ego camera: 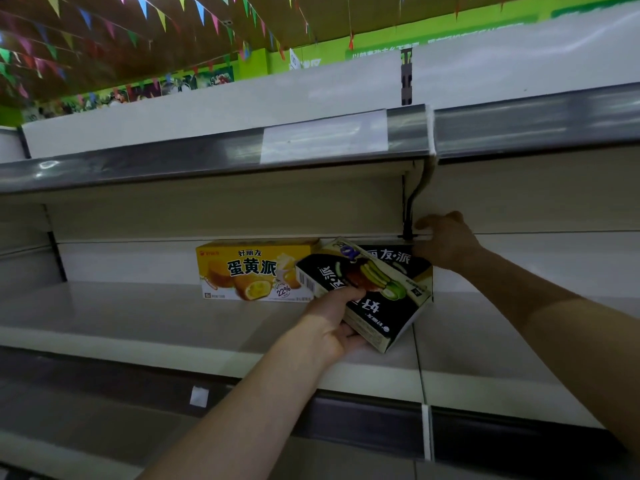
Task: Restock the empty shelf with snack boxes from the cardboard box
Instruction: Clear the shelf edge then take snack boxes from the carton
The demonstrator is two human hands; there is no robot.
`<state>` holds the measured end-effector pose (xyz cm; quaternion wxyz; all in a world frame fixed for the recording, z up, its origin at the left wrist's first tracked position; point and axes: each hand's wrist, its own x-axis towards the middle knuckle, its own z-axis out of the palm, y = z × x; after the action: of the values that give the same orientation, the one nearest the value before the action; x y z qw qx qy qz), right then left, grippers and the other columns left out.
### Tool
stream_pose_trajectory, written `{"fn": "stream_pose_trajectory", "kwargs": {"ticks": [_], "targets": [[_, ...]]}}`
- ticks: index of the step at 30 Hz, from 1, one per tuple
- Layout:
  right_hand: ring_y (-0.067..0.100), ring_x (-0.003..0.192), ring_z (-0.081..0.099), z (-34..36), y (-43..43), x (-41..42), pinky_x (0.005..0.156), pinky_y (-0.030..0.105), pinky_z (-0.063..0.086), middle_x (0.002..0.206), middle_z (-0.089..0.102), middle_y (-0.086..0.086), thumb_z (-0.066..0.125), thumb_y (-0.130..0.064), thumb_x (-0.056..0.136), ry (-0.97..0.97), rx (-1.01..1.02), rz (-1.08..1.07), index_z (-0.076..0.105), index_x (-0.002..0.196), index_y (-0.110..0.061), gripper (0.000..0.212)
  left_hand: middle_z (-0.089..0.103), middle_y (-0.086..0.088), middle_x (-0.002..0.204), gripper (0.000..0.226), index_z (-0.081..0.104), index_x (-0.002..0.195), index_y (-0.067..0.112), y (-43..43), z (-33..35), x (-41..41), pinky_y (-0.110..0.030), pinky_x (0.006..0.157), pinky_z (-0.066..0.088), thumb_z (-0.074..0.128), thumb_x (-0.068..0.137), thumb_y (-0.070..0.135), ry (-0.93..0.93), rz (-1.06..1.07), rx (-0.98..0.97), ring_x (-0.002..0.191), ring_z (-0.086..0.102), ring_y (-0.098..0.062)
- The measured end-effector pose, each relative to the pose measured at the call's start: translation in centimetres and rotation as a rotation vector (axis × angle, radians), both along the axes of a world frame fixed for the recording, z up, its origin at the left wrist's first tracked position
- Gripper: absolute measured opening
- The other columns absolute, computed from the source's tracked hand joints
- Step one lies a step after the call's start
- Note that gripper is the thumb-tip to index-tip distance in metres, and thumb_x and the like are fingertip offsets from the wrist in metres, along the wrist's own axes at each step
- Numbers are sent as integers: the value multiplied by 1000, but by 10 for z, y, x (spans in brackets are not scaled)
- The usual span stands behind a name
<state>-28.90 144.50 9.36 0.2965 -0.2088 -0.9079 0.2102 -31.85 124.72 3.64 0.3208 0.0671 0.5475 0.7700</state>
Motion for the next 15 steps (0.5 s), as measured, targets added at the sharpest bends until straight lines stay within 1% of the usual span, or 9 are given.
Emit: {"fn": "stream_pose_trajectory", "kwargs": {"ticks": [2,3,5,6,8,10,12,13,15], "targets": [[29,113,51,5,-5,19,87,28,43,126,51,18,70,-21,87,51,-83,69,57,127,-7,44,68,-16,93,12,56,100,6,-1,1,2,-48,79,49,61,90,4,-15,-6,35,82,64,-28],[24,104,55,6,-9,30,82,29,45,118,58,13,67,-25,88,40,-195,122,61,120,-5,38,67,-16,93,12,56,100,5,0,2,2,-48,79,49,61,90,2,-22,-8,55,82,64,-29],[19,92,61,4,-18,49,76,31,52,104,66,7,63,-38,89,-97,-463,217,65,107,-8,35,67,-17,95,14,55,101,5,1,3,2,-48,79,48,61,89,1,-32,-12,95,83,64,-30],[19,92,63,2,-20,56,75,31,55,101,67,6,63,-45,88,-179,-531,236,67,105,-10,39,67,-18,95,15,55,103,4,2,4,3,-47,79,48,61,89,0,-36,-19,116,84,64,-30],[21,97,65,-4,-21,62,73,31,57,104,68,6,63,-51,84,-270,-594,265,68,106,-14,44,67,-18,98,21,55,110,4,4,6,4,-47,79,48,60,89,-1,-30,-44,132,86,64,-30],[20,97,65,-8,-22,65,72,28,55,108,68,7,65,-52,82,-287,-600,275,68,108,-14,47,68,-18,103,27,56,116,4,3,11,4,-49,82,49,60,89,2,10,-95,93,93,64,-31],[17,94,64,-7,-21,68,75,27,52,105,70,7,62,-55,82,-304,-566,273,68,107,-14,49,68,-16,103,21,60,110,6,0,23,1,-47,91,50,58,89,9,71,-191,28,99,64,-30],[16,94,64,-5,-20,70,79,28,51,103,71,5,61,-57,82,-300,-560,277,68,106,-16,48,69,-15,98,17,62,104,7,-3,30,-1,-42,90,50,55,89,12,123,-241,-16,95,64,-28],[15,97,65,-1,-16,73,87,32,49,100,73,2,58,-56,85,-217,-611,290,66,107,-20,43,70,-10,83,13,62,95,9,-9,43,-5,-31,75,55,52,89,15,273,-334,-143,79,66,-24]]}}
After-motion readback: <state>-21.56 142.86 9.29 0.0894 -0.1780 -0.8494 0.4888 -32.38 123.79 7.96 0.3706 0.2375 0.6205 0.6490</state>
